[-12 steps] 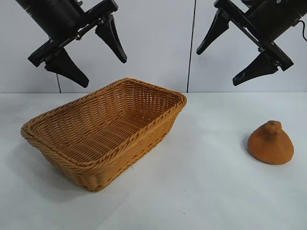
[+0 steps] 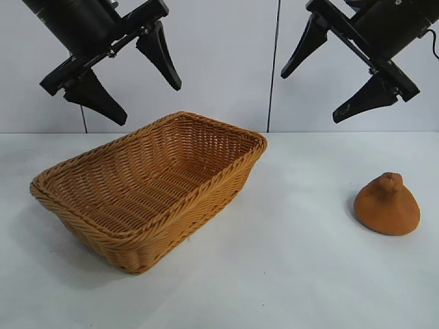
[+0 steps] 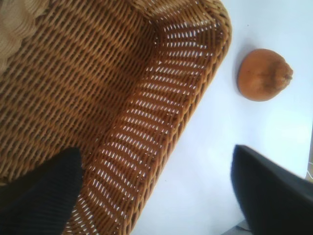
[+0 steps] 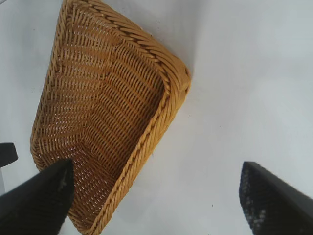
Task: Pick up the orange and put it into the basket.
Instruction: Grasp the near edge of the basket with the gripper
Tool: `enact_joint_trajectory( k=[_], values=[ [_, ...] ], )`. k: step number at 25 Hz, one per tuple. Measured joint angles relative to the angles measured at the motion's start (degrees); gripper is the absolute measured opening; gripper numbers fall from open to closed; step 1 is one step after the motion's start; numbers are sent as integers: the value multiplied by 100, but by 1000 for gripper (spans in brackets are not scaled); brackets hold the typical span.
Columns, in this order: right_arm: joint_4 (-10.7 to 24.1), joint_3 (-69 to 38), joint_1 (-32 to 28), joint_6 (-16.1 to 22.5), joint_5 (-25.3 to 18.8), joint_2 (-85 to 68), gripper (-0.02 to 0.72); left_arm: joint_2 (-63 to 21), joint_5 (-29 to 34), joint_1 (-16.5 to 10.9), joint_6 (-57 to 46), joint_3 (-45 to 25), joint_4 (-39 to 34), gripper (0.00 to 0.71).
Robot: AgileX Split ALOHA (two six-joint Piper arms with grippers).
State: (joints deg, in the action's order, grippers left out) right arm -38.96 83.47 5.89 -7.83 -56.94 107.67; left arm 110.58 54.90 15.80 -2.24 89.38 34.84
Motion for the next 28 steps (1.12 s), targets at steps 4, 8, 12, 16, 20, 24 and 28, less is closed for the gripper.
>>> enact_joint_trajectory(
  k=[4, 8, 12, 16, 20, 24, 28],
  values=[
    [0, 0, 0, 0, -2, 0, 631, 0, -5, 0, 0, 0, -2, 591],
    [0, 0, 0, 0, -6, 0, 631, 0, -18, 0, 0, 0, -22, 591],
    [0, 0, 0, 0, -6, 0, 631, 0, -59, 0, 0, 0, -22, 591],
    [0, 0, 0, 0, -6, 0, 631, 0, -148, -35, -29, 0, -22, 591],
    [0, 0, 0, -19, -6, 0, 631, -129, 50, -264, -333, 0, -135, 591],
    [0, 0, 0, -89, -6, 0, 631, -603, 208, -469, -1028, -115, -756, 591],
    [0, 0, 0, -111, -12, 0, 631, -1217, 204, -468, -2024, -668, -1439, 591]
  ],
)
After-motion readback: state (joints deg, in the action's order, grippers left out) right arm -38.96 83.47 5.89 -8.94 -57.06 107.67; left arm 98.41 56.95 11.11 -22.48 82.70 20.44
